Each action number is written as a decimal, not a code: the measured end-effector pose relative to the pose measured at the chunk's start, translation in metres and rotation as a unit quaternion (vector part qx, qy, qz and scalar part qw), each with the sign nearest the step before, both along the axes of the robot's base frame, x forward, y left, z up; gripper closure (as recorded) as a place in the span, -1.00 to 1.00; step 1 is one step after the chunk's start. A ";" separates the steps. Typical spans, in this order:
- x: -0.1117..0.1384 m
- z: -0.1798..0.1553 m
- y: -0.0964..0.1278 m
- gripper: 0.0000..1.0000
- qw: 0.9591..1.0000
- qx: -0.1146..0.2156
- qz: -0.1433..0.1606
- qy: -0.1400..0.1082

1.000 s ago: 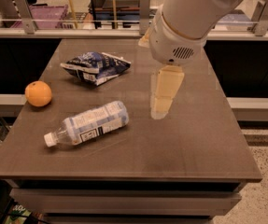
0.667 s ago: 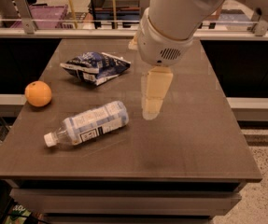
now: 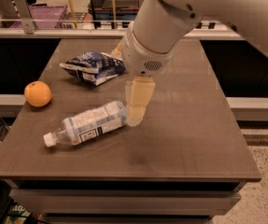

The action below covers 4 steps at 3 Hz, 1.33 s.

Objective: Pick blue plastic bottle

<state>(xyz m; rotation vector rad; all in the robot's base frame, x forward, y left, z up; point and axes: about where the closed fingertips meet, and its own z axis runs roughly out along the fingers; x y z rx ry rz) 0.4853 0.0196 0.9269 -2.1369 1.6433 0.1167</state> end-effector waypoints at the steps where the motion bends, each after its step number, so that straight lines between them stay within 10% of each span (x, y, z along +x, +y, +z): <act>1: 0.003 -0.014 0.021 -1.00 0.999 0.025 0.022 0.007; 4: 0.004 -0.074 0.062 -0.95 0.998 -0.007 0.049 0.049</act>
Offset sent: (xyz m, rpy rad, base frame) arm 0.0145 0.0555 -0.0522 0.0747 0.0781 0.1014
